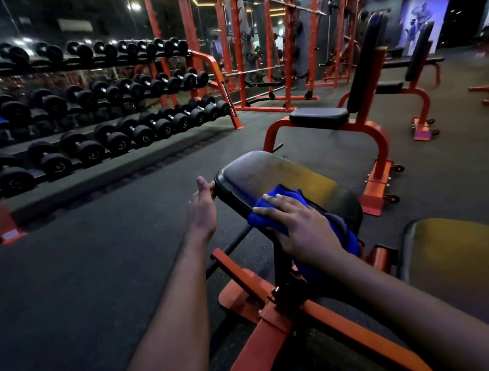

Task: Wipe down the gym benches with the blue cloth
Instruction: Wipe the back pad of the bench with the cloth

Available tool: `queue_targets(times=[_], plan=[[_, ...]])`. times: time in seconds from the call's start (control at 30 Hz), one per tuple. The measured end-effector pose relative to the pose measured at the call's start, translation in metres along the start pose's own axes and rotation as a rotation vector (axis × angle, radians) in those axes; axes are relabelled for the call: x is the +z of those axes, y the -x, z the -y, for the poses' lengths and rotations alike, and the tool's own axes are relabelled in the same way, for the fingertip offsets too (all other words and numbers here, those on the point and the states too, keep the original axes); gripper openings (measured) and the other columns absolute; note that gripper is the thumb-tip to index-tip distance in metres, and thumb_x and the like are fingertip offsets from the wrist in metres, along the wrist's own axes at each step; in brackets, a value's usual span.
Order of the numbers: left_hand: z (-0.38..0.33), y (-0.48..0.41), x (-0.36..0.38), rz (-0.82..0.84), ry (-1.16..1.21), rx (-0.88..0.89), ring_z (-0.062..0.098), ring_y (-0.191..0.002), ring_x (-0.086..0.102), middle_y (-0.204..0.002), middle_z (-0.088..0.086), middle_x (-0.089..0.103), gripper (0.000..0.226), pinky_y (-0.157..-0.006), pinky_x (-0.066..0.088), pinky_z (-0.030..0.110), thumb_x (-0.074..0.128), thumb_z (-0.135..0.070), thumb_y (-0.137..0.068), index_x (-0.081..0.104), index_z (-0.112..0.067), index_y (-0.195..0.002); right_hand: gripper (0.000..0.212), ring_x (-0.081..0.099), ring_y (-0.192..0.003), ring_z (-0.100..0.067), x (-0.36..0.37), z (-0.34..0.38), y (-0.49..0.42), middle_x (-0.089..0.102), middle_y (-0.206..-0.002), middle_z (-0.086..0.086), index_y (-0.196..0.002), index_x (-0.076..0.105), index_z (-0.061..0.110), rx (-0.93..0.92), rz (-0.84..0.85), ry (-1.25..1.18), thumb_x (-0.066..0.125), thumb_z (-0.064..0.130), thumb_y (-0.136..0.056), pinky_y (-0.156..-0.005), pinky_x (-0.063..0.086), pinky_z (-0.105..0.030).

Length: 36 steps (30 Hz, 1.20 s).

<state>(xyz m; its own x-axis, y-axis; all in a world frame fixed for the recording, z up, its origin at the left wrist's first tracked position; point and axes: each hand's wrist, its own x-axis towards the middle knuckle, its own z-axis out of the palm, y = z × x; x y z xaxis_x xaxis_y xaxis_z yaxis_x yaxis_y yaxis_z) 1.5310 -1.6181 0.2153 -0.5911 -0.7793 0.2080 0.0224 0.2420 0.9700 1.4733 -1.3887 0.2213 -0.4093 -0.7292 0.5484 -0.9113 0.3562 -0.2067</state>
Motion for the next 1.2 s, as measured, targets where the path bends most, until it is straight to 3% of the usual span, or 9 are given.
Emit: queue_targets(times=[0.13,0.3,0.4,0.53,0.77,0.93,1.0,1.1,1.2], plan=[[0.007,-0.005,0.003,0.024,0.043,0.022,0.019,-0.124,0.057,-0.127,0.008,0.065,0.109,-0.114,0.035,0.045,0.025,-0.1,-0.063,0.067,-0.018,-0.123,0.044,0.04,-0.139,-0.014,0.009,0.004,-0.028,0.045,-0.15,0.015,-0.136,0.053,0.044,0.046,0.004,0.002,0.045,0.048,-0.092,-0.105,0.044,-0.036],[-0.009,0.006,0.0,-0.026,-0.004,0.015,0.02,-0.124,0.057,-0.128,0.008,0.065,0.108,-0.112,0.038,0.044,0.019,-0.097,-0.068,0.066,-0.018,-0.124,0.041,0.04,-0.138,-0.017,0.02,0.018,-0.126,0.046,-0.15,0.009,-0.138,0.053,0.038,0.163,0.066,-0.062,0.052,0.04,-0.097,-0.107,0.036,-0.033],[-0.032,0.021,0.002,-0.086,-0.073,0.068,0.023,-0.12,0.059,-0.126,0.01,0.066,0.087,-0.106,0.041,0.034,0.019,-0.079,-0.087,0.068,-0.016,-0.123,0.036,0.048,-0.13,-0.021,0.016,0.0,-0.161,0.052,-0.144,0.008,-0.133,0.056,0.036,0.253,0.088,-0.107,0.05,0.042,-0.098,-0.1,0.041,-0.035],[-0.048,0.018,0.015,-0.178,-0.178,0.133,0.028,-0.113,0.059,-0.118,0.013,0.067,0.046,-0.076,0.033,0.022,0.031,-0.036,-0.106,0.066,-0.007,-0.116,0.035,0.054,-0.123,-0.025,0.015,-0.036,-0.17,0.06,-0.134,0.004,-0.128,0.058,0.04,0.376,0.082,-0.112,0.051,0.049,-0.096,-0.094,0.045,-0.037],[-0.038,-0.008,0.037,0.0,-0.229,0.135,0.028,-0.131,0.044,-0.139,0.012,0.051,0.045,-0.099,0.028,0.022,0.03,-0.036,-0.106,0.05,-0.009,-0.134,0.034,0.056,-0.118,-0.031,0.012,-0.085,-0.153,0.063,-0.126,-0.007,-0.124,0.059,0.038,0.65,0.024,-0.051,0.047,0.051,-0.095,-0.096,0.046,-0.04],[-0.034,-0.011,0.026,0.036,-0.183,0.081,0.019,-0.143,0.032,-0.153,0.008,0.04,0.057,-0.108,0.015,0.016,0.022,-0.044,-0.105,0.043,-0.011,-0.146,0.034,0.056,-0.118,-0.03,0.014,-0.051,-0.155,0.062,-0.128,-0.005,-0.127,0.058,0.038,0.458,0.041,0.007,0.048,0.048,-0.097,-0.093,0.045,-0.04],[-0.041,-0.013,0.022,0.032,-0.089,0.052,0.021,-0.138,0.04,-0.145,0.008,0.05,0.07,-0.118,0.019,0.029,0.02,-0.062,-0.099,0.054,-0.014,-0.138,0.037,0.053,-0.123,-0.025,0.013,-0.034,-0.142,0.058,-0.135,0.001,-0.131,0.055,0.039,0.322,0.069,0.019,0.048,0.05,-0.097,-0.096,0.044,-0.038],[-0.024,-0.027,0.023,-0.016,-0.022,0.03,0.023,-0.128,0.053,-0.131,0.008,0.062,0.1,-0.114,0.034,0.044,0.016,-0.089,-0.076,0.064,-0.017,-0.126,0.039,0.043,-0.133,-0.01,0.006,-0.02,-0.102,0.049,-0.145,0.018,-0.134,0.052,0.045,0.124,0.077,-0.028,0.051,0.05,-0.096,-0.096,0.041,-0.029],[-0.035,-0.016,0.024,-0.007,-0.046,0.039,0.024,-0.127,0.053,-0.132,0.01,0.061,0.079,-0.114,0.035,0.04,0.018,-0.068,-0.093,0.063,-0.014,-0.127,0.037,0.04,-0.135,0.0,-0.002,-0.022,-0.058,0.047,-0.144,0.027,-0.131,0.056,0.048,-0.094,0.052,-0.11,0.053,0.048,-0.094,-0.095,0.043,-0.023]])
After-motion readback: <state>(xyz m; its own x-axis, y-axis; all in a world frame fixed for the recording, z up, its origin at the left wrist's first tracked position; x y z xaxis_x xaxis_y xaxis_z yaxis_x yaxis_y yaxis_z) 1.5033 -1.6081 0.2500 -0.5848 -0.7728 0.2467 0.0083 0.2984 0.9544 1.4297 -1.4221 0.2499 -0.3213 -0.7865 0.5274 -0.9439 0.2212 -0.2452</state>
